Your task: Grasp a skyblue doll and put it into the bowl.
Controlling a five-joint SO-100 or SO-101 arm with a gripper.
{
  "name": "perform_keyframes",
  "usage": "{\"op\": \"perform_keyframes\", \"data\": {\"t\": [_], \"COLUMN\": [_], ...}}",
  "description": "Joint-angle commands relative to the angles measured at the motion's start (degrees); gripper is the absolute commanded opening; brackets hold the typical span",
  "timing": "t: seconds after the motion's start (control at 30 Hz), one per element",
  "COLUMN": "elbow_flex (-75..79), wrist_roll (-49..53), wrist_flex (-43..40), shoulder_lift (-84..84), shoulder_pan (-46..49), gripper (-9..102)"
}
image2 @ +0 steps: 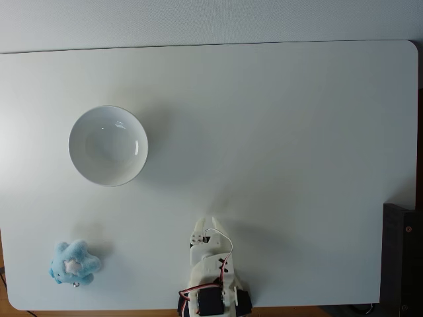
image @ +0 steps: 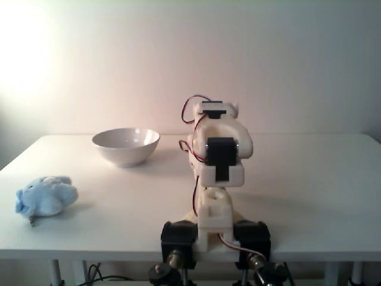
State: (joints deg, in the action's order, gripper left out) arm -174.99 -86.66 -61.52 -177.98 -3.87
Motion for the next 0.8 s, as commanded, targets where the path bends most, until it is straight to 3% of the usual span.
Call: {"op": "perform_keyframes", "data": {"t": [0.0, 0.6, 0.77], "elbow_flex": [4.6, 24.8, 27.9], "wrist_roll": [-0.4, -0.4, -0.4], "wrist_flex": [0.6, 0.6, 0.9], "shoulder_lift": [-17.3, -17.5, -17.6], "shoulder_pan": [0.2, -0.4, -0.5], "gripper": [6, 7, 18]}}
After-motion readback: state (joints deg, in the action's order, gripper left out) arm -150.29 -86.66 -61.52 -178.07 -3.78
